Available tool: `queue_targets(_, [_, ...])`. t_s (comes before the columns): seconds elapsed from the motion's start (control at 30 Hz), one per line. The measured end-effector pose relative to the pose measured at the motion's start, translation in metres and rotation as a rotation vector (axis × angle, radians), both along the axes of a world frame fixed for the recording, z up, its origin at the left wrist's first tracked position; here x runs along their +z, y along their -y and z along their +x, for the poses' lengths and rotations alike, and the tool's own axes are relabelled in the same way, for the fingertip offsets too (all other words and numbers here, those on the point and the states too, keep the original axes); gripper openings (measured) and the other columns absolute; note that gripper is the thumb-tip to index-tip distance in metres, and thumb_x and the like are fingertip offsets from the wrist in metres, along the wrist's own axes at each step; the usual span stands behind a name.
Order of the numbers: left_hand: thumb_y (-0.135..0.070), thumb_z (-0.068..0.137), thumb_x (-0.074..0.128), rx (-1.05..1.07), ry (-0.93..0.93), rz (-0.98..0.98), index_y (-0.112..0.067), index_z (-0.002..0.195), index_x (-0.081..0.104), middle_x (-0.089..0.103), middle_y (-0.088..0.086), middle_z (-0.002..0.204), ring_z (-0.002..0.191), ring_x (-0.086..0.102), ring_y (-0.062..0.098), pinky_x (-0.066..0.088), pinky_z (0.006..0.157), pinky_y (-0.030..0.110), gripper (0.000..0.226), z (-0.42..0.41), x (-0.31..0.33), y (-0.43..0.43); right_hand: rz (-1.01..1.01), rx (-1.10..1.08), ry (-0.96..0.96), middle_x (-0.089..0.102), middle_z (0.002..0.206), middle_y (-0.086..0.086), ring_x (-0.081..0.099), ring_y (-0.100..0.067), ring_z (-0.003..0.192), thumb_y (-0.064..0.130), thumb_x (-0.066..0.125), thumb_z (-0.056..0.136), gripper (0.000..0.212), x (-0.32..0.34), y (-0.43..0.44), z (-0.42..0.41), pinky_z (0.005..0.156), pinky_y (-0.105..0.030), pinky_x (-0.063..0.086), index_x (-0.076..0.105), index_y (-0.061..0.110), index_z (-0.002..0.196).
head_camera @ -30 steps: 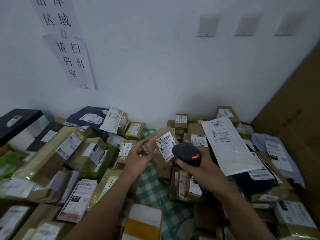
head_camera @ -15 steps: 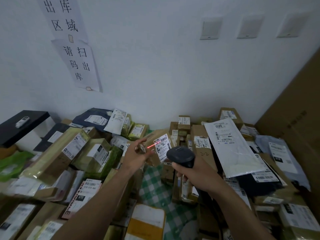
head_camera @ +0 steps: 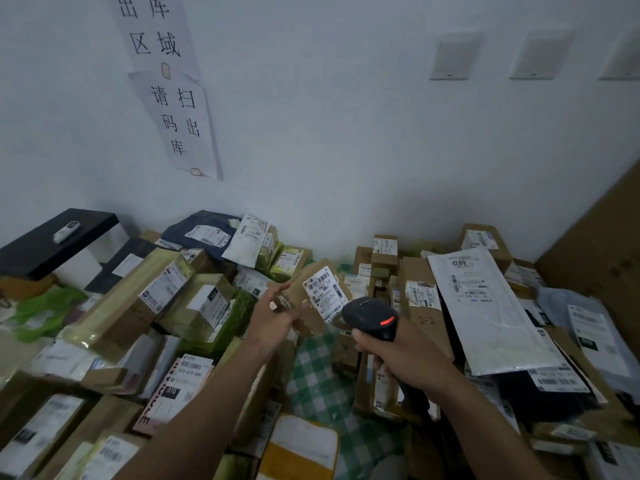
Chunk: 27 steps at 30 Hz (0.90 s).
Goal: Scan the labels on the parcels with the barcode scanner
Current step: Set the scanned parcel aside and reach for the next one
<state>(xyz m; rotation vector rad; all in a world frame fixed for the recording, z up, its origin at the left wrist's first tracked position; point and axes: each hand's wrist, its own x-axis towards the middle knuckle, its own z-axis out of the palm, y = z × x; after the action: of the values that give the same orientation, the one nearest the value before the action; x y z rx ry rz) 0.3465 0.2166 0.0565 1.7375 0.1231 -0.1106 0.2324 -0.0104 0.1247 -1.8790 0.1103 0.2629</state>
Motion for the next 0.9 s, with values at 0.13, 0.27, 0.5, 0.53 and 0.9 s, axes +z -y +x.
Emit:
queue_targets(0.13, [-0.028, 0.088, 0.08, 0.187, -0.08, -0.099, -0.036, 0.119, 0.053, 0.067, -0.01, 0.109, 0.104, 0.068, 0.018, 0.057, 0.096, 0.048, 0.042, 0.025, -0.004, -0.027, -0.002, 0.042, 0.012, 0.076, 0.098, 0.006, 0.064, 0.001, 0.064, 0.037, 0.067, 0.099, 0.028, 0.006, -0.015, 0.033, 0.057, -0.014, 0.049, 0.058, 0.044, 0.124])
queue_targets(0.27, [-0.036, 0.091, 0.074, 0.336, -0.147, -0.191, -0.035, 0.109, 0.054, 0.068, -0.001, 0.113, 0.107, 0.068, 0.024, 0.053, 0.1, 0.052, 0.027, 0.035, -0.018, -0.057, 0.024, 0.071, 0.007, 0.074, 0.082, 0.01, 0.062, -0.005, 0.063, 0.034, 0.064, 0.1, 0.021, 0.006, -0.035, 0.068, 0.057, -0.023, 0.049, 0.059, 0.042, 0.119])
queue_targets(0.5, [-0.037, 0.099, 0.064, 0.405, -0.158, -0.121, -0.026, 0.157, 0.033, 0.058, 0.002, 0.145, 0.123, 0.06, 0.021, 0.047, 0.109, 0.05, 0.067, 0.016, -0.042, -0.094, 0.01, 0.162, -0.029, 0.075, 0.082, 0.013, 0.064, -0.004, 0.062, 0.041, 0.068, 0.097, 0.025, -0.01, -0.069, 0.099, 0.06, -0.026, 0.049, 0.064, 0.039, 0.121])
queue_targets(0.53, [-0.037, 0.099, 0.063, 0.392, -0.164, -0.067, -0.025, 0.157, 0.032, 0.056, 0.002, 0.147, 0.127, 0.057, 0.022, 0.045, 0.11, 0.049, 0.067, 0.015, -0.043, -0.095, 0.007, 0.172, -0.038, 0.077, 0.088, 0.01, 0.065, -0.005, 0.064, 0.042, 0.069, 0.096, 0.027, -0.012, -0.072, 0.1, 0.06, -0.026, 0.051, 0.063, 0.039, 0.123])
queue_targets(0.9, [-0.038, 0.099, 0.058, 0.23, 0.211, 0.769, -0.024, 0.148, 0.044, 0.038, 0.003, 0.157, 0.145, 0.029, 0.025, 0.025, 0.119, 0.047, 0.053, 0.022, -0.033, -0.049, 0.022, 0.036, -0.106, 0.078, 0.087, 0.004, 0.063, -0.007, 0.062, 0.037, 0.07, 0.097, 0.021, -0.023, -0.038, 0.1, 0.059, -0.024, 0.051, 0.064, 0.036, 0.117])
